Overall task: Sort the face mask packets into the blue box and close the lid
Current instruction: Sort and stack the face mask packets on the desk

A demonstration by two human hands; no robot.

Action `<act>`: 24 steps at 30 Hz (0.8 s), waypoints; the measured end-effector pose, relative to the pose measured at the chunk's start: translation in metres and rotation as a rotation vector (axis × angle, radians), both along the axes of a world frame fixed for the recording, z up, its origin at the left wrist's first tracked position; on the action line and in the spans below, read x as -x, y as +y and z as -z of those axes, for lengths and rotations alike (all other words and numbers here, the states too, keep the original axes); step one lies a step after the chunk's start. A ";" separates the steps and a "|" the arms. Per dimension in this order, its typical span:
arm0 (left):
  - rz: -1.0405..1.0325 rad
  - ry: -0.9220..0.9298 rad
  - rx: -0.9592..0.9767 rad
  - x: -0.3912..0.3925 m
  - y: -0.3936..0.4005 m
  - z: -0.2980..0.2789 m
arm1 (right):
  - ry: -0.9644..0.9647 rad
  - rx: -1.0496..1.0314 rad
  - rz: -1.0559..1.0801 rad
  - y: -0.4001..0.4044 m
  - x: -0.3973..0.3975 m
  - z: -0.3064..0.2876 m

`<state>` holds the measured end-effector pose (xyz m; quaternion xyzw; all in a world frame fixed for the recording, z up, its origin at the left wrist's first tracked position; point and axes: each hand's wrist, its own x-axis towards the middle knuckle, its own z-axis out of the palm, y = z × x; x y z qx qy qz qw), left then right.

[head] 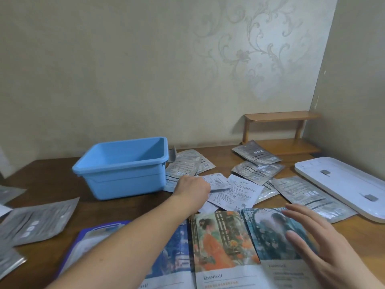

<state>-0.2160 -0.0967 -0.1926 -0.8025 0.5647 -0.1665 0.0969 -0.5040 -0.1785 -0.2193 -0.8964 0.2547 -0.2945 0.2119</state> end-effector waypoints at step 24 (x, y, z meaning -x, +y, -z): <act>0.038 1.707 0.917 -0.001 0.151 -0.044 | -0.348 -1.080 -0.306 0.101 -0.133 -0.067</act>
